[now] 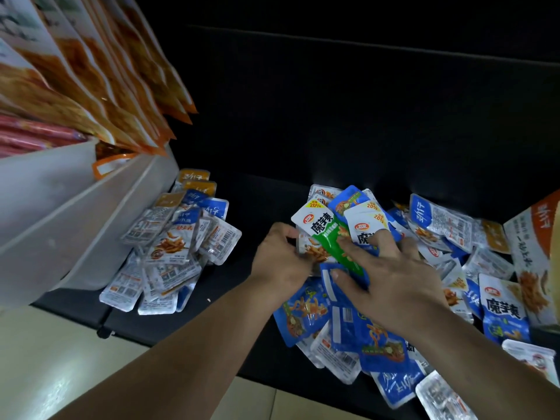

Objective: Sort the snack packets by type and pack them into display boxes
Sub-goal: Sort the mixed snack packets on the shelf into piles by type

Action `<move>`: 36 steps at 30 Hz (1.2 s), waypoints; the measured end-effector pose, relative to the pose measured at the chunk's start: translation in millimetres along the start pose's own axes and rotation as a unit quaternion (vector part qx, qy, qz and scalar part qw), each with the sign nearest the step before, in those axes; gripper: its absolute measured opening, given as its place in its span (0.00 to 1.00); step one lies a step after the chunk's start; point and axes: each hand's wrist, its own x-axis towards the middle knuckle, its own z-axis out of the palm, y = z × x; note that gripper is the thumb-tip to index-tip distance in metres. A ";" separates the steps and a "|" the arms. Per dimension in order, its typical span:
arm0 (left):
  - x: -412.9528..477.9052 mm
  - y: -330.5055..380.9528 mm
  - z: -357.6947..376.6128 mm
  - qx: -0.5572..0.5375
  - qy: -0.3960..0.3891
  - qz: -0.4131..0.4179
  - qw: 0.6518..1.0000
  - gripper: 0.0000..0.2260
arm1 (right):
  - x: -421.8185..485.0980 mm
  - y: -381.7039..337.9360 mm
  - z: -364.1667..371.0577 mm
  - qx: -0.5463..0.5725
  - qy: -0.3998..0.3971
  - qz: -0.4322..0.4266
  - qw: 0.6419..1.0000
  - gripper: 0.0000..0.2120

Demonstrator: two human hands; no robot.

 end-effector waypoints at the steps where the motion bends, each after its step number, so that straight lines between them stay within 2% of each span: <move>1: -0.4 1.6 0.3 -0.012 -0.009 -0.011 1.000 0.20 | 0.2 -0.1 -0.1 0.001 -0.003 0.002 1.000 0.34; 6: -3.0 5.7 -13.3 -0.065 -0.052 -0.073 0.994 0.30 | 0.4 -0.4 -0.8 0.003 -0.005 0.011 1.000 0.33; 9: -14.9 -2.2 -18.8 -0.042 -0.080 -0.060 0.994 0.29 | -2.2 -0.6 -1.4 0.004 -0.004 0.007 1.000 0.32; 13: -23.2 -10.0 -12.0 -0.045 -0.067 -0.028 0.996 0.26 | -6.6 -6.3 -4.5 -0.015 -0.016 0.018 1.000 0.31; 15: -23.9 -8.9 -10.9 -0.041 -0.060 -0.009 0.997 0.25 | -9.1 -11.3 -7.5 -0.009 0.052 -0.001 0.999 0.27; 17: -24.4 -8.0 -10.9 -0.026 -0.063 0.014 0.998 0.25 | -11.6 -13.8 -3.5 0.048 0.147 -0.044 0.987 0.24; 19: -25.3 -9.5 -11.6 -0.018 -0.067 0.039 0.997 0.27 | -13.4 -17.9 -1.5 0.132 0.140 -0.076 0.978 0.26; 21: -24.0 -13.3 -14.4 -0.044 -0.043 0.062 0.996 0.28 | -14.2 -18.9 -0.3 0.172 0.085 -0.071 0.979 0.31; 25: -20.6 -19.6 -35.3 -0.071 0.062 0.081 0.992 0.28 | -11.9 -8.7 7.0 0.151 0.037 -0.033 0.987 0.35; 29: -17.5 -12.2 -57.8 -0.072 0.087 0.106 0.988 0.33 | -7.1 -0.9 17.0 0.122 0.082 -0.038 0.988 0.32; 31: -4.0 -8.1 -69.5 -0.063 0.139 0.123 0.981 0.32 | -4.0 -3.3 15.0 0.085 0.062 -0.039 0.994 0.31; 33: 5.0 -7.2 -78.4 -0.053 0.183 0.103 0.976 0.31 | 0.8 -6.3 9.5 0.038 0.047 -0.033 0.998 0.29; 36: -5.9 -22.9 -69.4 0.050 0.183 0.077 0.979 0.25 | 8.8 -14.1 -1.7 -0.004 0.038 -0.021 0.999 0.24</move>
